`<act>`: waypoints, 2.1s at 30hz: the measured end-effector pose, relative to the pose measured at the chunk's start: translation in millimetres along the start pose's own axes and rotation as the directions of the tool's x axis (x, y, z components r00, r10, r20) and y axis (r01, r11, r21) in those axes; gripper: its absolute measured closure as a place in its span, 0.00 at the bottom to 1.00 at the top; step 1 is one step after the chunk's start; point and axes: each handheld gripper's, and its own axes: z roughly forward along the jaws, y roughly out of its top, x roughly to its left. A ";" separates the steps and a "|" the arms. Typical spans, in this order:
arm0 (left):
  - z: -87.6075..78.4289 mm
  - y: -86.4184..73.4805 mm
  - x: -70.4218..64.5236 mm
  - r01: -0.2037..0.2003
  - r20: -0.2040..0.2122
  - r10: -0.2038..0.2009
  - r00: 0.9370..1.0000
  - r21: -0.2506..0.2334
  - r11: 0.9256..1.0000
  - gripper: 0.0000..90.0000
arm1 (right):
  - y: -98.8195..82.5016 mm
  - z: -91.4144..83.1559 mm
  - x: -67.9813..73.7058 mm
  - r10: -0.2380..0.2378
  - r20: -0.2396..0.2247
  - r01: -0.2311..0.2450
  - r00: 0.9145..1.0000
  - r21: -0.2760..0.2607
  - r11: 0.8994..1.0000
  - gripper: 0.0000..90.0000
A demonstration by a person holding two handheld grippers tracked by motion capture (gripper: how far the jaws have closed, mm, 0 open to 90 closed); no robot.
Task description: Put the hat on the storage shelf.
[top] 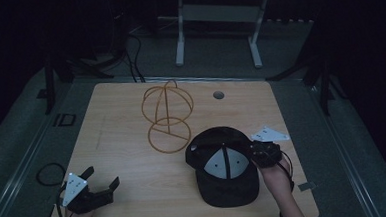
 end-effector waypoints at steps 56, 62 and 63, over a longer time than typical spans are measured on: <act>77.1 109.2 -145.9 -0.094 0.394 0.069 0.917 0.044 0.995 0.10 | 82.9 -54.2 51.7 -0.156 -0.093 0.129 0.983 -0.247 0.960 0.98; 78.3 120.1 -148.5 -0.080 0.356 0.071 0.932 0.011 0.997 0.17 | 80.5 -51.6 54.9 -0.164 -0.112 0.133 0.980 -0.243 0.961 0.98; 77.7 121.3 -148.8 -0.083 0.360 0.078 0.930 -0.002 0.997 0.22 | 79.9 -51.6 55.3 -0.165 -0.118 0.132 0.979 -0.243 0.961 0.98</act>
